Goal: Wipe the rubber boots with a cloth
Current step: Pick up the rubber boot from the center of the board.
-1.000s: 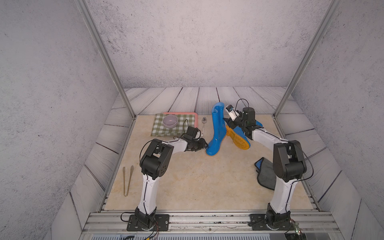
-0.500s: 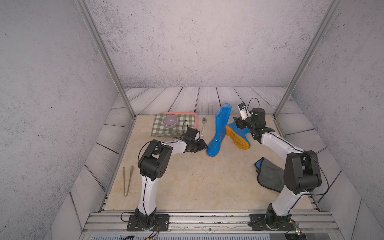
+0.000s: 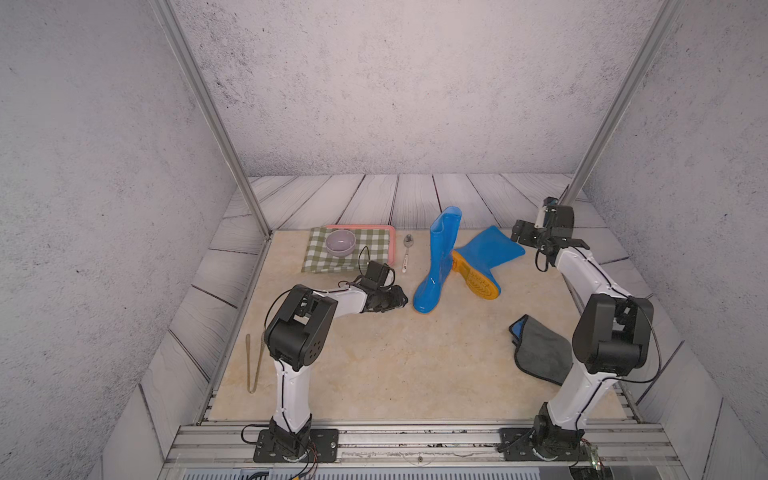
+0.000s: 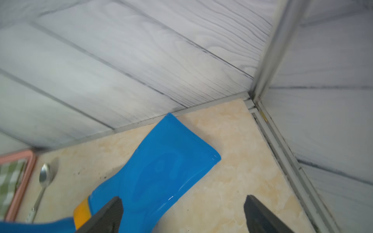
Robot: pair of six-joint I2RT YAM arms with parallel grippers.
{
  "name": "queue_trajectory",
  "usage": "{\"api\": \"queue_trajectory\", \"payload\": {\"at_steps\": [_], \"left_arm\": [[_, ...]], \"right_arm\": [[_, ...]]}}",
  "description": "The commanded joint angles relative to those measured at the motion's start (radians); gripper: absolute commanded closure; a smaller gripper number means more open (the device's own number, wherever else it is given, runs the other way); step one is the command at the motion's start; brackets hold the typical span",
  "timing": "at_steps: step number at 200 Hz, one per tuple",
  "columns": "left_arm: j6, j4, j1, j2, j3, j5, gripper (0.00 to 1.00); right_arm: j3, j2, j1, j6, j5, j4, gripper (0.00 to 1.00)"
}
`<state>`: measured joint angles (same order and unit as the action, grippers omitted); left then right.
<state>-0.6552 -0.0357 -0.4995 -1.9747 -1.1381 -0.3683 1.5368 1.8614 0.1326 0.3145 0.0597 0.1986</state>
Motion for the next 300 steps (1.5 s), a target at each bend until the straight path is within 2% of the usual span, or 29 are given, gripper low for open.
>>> {"api": "queue_trajectory", "payload": {"at_steps": [1, 30, 69, 95, 150, 204, 213, 226, 265, 270, 300], "left_arm": [[0.006, 0.003, 0.017, 0.036, 0.038, 0.042, 0.57], [-0.005, -0.009, 0.036, 0.055, 0.079, 0.048, 0.57], [-0.016, -0.035, 0.063, 0.068, 0.124, 0.040, 0.57], [-0.015, -0.038, 0.074, 0.074, 0.140, 0.039, 0.57], [-0.014, -0.047, 0.086, 0.064, 0.140, 0.029, 0.57], [-0.014, -0.065, 0.101, 0.050, 0.150, 0.017, 0.57], [-0.016, -0.068, 0.104, 0.047, 0.149, 0.013, 0.57], [-0.016, -0.072, 0.105, 0.042, 0.147, 0.008, 0.57], [-0.017, -0.079, 0.106, 0.043, 0.153, 0.003, 0.57], [-0.017, -0.079, 0.107, 0.043, 0.155, 0.002, 0.57], [-0.021, -0.087, 0.107, 0.051, 0.166, 0.000, 0.57]], "right_arm": [[-0.011, 0.106, 0.064, 0.265, 0.167, 0.082, 0.05], [0.061, 0.223, 0.112, 0.387, 0.235, 0.115, 0.05], [0.113, 0.372, 0.131, 0.561, 0.388, -0.002, 0.08], [0.137, 0.448, 0.130, 0.650, 0.423, -0.083, 0.09], [0.255, 0.567, 0.108, 0.714, 0.429, -0.119, 0.12], [0.450, 0.694, 0.074, 0.743, 0.428, -0.037, 0.20], [0.469, 0.706, 0.074, 0.744, 0.431, -0.032, 0.25], [0.488, 0.714, 0.048, 0.742, 0.438, -0.036, 0.39], [0.452, 0.637, 0.047, 0.642, 0.396, -0.001, 0.95], [0.440, 0.620, 0.047, 0.628, 0.384, 0.002, 1.00], [0.385, 0.500, 0.045, 0.522, 0.326, 0.046, 1.00]]}}
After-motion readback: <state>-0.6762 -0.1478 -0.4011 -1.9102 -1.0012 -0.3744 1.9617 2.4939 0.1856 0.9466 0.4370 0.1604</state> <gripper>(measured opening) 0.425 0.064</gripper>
